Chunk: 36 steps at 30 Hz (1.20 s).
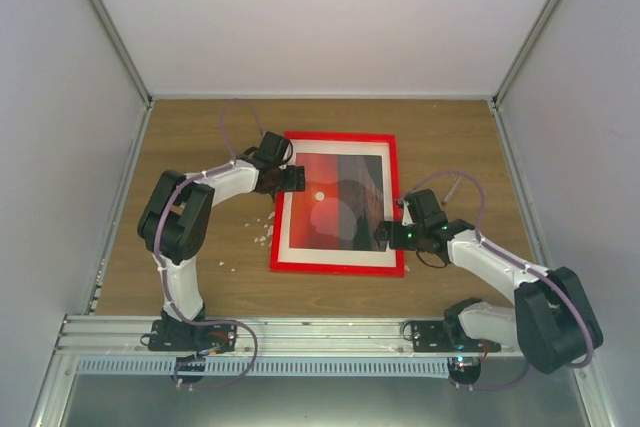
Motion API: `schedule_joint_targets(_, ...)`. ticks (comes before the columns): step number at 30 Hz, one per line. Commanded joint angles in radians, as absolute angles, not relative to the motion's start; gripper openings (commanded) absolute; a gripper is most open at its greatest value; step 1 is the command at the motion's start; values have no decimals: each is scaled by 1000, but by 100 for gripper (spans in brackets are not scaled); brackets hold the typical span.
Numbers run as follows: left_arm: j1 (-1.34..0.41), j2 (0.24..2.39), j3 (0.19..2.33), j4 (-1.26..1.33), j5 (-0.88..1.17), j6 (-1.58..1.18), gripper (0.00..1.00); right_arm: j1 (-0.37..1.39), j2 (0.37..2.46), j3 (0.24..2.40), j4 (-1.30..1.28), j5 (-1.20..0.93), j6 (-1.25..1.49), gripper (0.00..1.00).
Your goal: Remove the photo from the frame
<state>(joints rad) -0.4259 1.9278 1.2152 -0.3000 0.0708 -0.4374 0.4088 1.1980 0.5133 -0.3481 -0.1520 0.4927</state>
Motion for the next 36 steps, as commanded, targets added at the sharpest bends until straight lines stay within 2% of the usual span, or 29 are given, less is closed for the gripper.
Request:
schedule_joint_targets(1,-423,1806,1187,-379,22,-457,89,419,1199,534,-422,-91,533,92)
schedule_joint_targets(8,-458,1645,982,-420,-33,-521,89,419,1187,519,-442,45,597,88)
schedule_joint_targets(13,-523,1608,863,-406,-26,-557,87,419,1171,505,-391,45,588,86)
schedule_joint_targets(26,-591,1581,829,-446,-87,-579,73,416,1269,520,-321,4,544,77)
schedule_joint_targets(30,-591,1571,829,-444,-90,-593,74,419,1328,534,-318,-88,525,75)
schedule_joint_targets(36,-575,1512,813,-431,-80,-629,82,449,1326,518,-356,-134,530,75)
